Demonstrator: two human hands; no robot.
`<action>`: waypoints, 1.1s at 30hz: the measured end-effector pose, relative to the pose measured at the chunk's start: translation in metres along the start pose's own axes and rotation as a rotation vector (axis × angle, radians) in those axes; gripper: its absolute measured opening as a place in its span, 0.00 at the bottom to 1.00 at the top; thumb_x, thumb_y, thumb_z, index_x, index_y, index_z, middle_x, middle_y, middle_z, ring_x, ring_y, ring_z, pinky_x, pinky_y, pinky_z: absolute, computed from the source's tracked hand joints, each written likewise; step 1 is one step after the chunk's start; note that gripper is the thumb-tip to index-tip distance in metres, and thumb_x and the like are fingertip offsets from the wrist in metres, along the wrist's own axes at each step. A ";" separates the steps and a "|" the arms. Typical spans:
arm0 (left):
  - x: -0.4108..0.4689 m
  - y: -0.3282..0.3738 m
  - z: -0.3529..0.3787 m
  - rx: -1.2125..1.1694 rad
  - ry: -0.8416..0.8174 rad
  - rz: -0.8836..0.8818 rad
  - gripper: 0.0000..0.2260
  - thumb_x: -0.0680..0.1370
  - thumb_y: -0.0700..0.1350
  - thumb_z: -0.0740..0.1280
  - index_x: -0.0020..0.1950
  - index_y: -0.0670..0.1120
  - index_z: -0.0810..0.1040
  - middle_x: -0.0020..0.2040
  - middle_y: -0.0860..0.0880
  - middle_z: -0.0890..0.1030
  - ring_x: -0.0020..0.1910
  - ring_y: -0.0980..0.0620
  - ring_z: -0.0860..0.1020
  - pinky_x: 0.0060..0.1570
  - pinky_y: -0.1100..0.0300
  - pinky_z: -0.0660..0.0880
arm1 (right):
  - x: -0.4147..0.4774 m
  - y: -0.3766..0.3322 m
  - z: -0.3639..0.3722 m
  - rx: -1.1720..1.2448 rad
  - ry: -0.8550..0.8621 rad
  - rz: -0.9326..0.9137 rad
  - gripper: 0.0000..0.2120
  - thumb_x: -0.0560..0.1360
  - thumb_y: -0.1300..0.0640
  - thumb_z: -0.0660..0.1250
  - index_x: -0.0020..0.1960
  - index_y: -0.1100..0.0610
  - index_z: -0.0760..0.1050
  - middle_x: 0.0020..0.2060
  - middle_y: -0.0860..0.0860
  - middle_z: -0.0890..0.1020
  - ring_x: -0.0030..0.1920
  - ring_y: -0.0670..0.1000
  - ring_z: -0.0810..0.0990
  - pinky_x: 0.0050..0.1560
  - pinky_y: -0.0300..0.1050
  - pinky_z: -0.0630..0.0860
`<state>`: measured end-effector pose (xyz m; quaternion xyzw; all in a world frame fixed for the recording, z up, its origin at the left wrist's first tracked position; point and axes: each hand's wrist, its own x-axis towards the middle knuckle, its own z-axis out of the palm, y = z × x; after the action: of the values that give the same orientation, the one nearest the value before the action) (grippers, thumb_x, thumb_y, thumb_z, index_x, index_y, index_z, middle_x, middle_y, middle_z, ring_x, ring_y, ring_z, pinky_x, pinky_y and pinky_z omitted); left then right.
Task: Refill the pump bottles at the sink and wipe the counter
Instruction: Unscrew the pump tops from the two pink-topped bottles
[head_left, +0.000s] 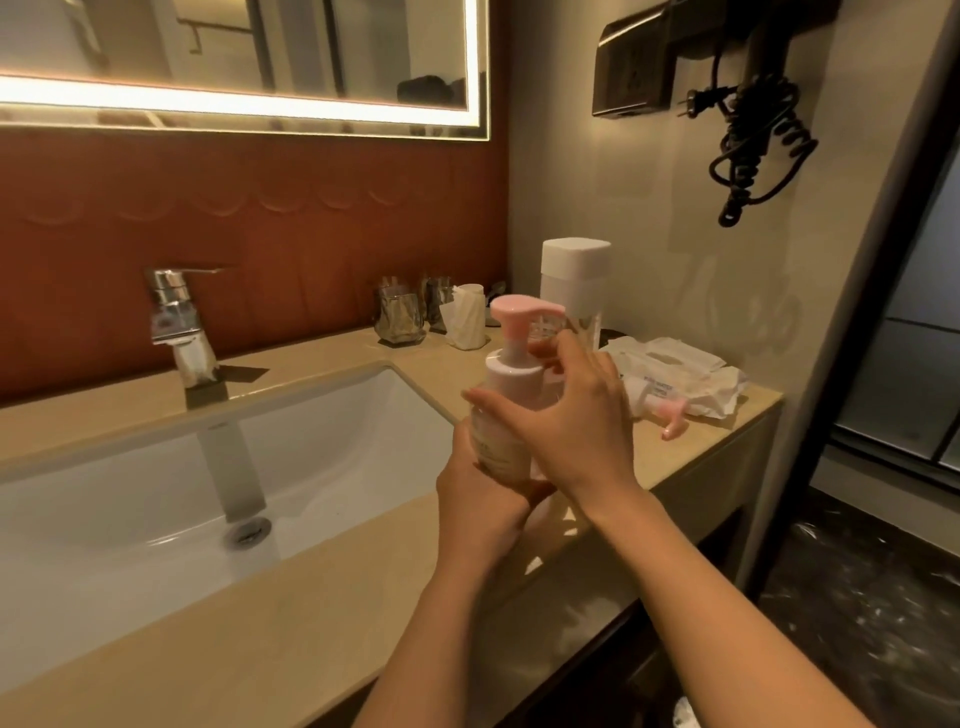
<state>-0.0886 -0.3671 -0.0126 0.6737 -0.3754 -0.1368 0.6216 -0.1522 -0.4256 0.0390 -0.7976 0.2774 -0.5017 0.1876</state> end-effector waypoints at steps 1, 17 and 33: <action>-0.001 -0.002 -0.001 0.010 0.006 -0.009 0.32 0.64 0.48 0.78 0.61 0.60 0.63 0.47 0.62 0.74 0.46 0.62 0.74 0.42 0.71 0.71 | 0.001 -0.002 0.002 -0.043 0.013 -0.008 0.33 0.61 0.26 0.63 0.54 0.50 0.72 0.52 0.48 0.78 0.52 0.47 0.72 0.50 0.45 0.72; -0.002 -0.004 -0.005 0.064 0.012 0.038 0.29 0.62 0.54 0.78 0.54 0.60 0.64 0.45 0.62 0.74 0.44 0.63 0.74 0.39 0.71 0.70 | 0.011 -0.003 0.000 0.263 -0.089 0.146 0.22 0.63 0.44 0.76 0.52 0.45 0.72 0.52 0.45 0.79 0.52 0.45 0.76 0.48 0.38 0.75; -0.001 -0.007 -0.003 0.077 0.028 0.034 0.29 0.63 0.52 0.78 0.55 0.59 0.64 0.45 0.61 0.74 0.43 0.62 0.75 0.40 0.69 0.73 | 0.009 -0.007 0.016 0.317 0.011 0.260 0.30 0.61 0.43 0.77 0.56 0.49 0.66 0.55 0.47 0.75 0.56 0.48 0.74 0.53 0.42 0.75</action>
<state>-0.0849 -0.3645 -0.0190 0.6927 -0.3829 -0.1023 0.6026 -0.1328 -0.4258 0.0429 -0.7130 0.2966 -0.5149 0.3724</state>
